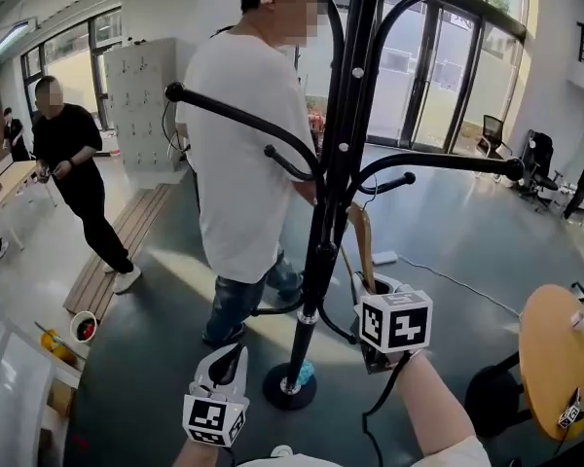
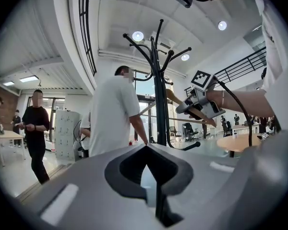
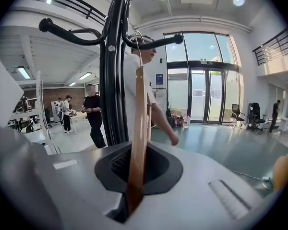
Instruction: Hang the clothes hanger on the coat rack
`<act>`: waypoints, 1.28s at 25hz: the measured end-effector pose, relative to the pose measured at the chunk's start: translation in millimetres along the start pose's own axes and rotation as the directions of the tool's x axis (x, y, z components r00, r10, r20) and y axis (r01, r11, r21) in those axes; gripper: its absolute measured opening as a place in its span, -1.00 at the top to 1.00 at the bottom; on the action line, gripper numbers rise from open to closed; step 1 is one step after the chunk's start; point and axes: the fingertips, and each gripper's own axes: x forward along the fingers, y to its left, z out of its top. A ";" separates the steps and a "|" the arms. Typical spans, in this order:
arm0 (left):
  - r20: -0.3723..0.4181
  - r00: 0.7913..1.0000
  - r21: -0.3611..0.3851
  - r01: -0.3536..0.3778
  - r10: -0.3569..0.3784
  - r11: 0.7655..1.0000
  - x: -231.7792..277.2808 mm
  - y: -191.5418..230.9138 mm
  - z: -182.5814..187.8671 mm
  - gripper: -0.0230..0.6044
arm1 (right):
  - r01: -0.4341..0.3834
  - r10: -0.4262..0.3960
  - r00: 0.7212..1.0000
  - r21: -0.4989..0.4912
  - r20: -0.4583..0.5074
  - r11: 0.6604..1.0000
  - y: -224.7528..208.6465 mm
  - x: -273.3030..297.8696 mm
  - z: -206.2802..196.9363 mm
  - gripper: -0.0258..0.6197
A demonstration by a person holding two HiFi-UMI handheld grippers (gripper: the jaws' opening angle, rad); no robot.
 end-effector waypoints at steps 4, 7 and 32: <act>-0.014 1.000 -0.006 0.005 -0.005 1.000 0.8 4.9 -6.3 0.93 | -0.003 0.004 1.000 0.028 -0.028 1.000 1.5 11.5 -9.8 0.83; -0.019 1.000 -0.010 0.006 -0.006 1.000 1.4 6.4 -9.6 0.93 | 0.004 -0.003 1.000 0.041 -0.026 0.999 -0.7 14.4 -14.2 0.83; 0.074 0.996 0.014 0.040 -0.041 0.999 -34.4 -63.3 40.2 0.93 | 0.015 0.028 0.870 -0.083 0.492 0.996 12.2 -143.3 8.2 0.31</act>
